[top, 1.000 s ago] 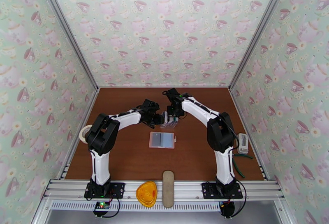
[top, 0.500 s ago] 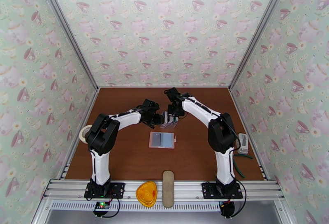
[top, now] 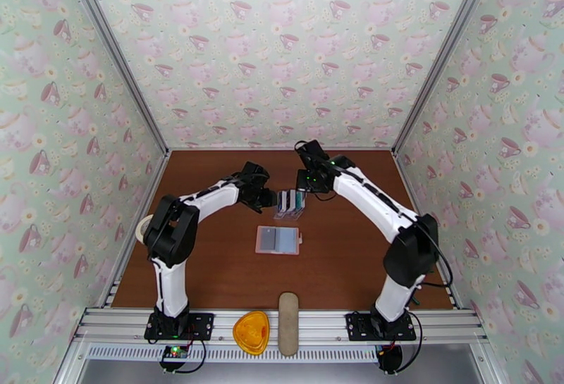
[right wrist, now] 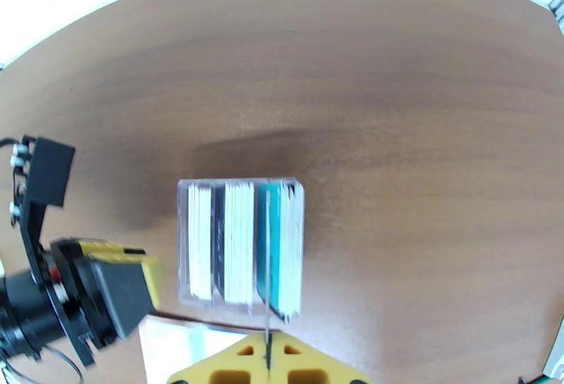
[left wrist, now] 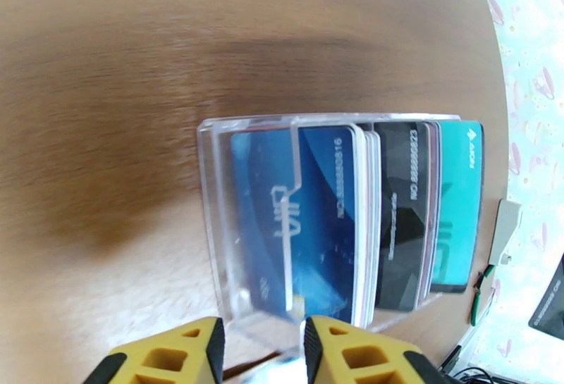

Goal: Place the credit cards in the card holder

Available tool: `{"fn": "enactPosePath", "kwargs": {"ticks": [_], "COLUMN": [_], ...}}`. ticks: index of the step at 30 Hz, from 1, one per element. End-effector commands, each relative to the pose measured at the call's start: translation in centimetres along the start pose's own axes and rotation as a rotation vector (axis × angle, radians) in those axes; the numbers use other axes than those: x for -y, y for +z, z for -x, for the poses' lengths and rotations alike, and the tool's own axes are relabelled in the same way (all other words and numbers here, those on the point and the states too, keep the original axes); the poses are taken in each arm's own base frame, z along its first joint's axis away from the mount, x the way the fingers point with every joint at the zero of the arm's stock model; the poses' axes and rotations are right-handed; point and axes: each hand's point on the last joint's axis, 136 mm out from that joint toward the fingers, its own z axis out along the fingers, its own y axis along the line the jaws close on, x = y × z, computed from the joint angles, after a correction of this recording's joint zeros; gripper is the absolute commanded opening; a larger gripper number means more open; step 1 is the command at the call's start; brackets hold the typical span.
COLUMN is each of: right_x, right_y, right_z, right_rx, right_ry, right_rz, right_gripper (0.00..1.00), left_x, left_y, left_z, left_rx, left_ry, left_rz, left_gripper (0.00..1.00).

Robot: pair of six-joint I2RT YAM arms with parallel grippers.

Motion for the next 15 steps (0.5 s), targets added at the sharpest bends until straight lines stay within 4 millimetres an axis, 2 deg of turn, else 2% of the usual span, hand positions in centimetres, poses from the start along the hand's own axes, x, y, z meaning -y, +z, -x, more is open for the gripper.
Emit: {"fn": "enactPosePath", "kwargs": {"ticks": [1, 5, 10, 15], "right_x": [-1.5, -3.1, -4.9, -5.7], "right_y": [-1.3, -1.2, -0.8, 0.4], "right_z": [-0.6, -2.8, -5.6, -8.8], "right_rx": [0.034, 0.036, 0.049, 0.025], "right_ry": [0.027, 0.066, 0.172, 0.161], "right_rz": [0.137, 0.311, 0.519, 0.566], "right_gripper": [0.00, 0.00, 0.00, 0.00], "left_x": [-0.1, -0.8, -2.3, -3.2], "left_y": [-2.8, -3.6, -3.5, -3.6], "left_z": [0.2, -1.7, -5.5, -8.5], "left_rx": [0.047, 0.031, -0.037, -0.073], "left_ry": [0.028, 0.027, 0.024, 0.037], "left_rz": [0.032, 0.035, 0.036, 0.048], "left_gripper": [0.38, 0.38, 0.38, 0.38]}}
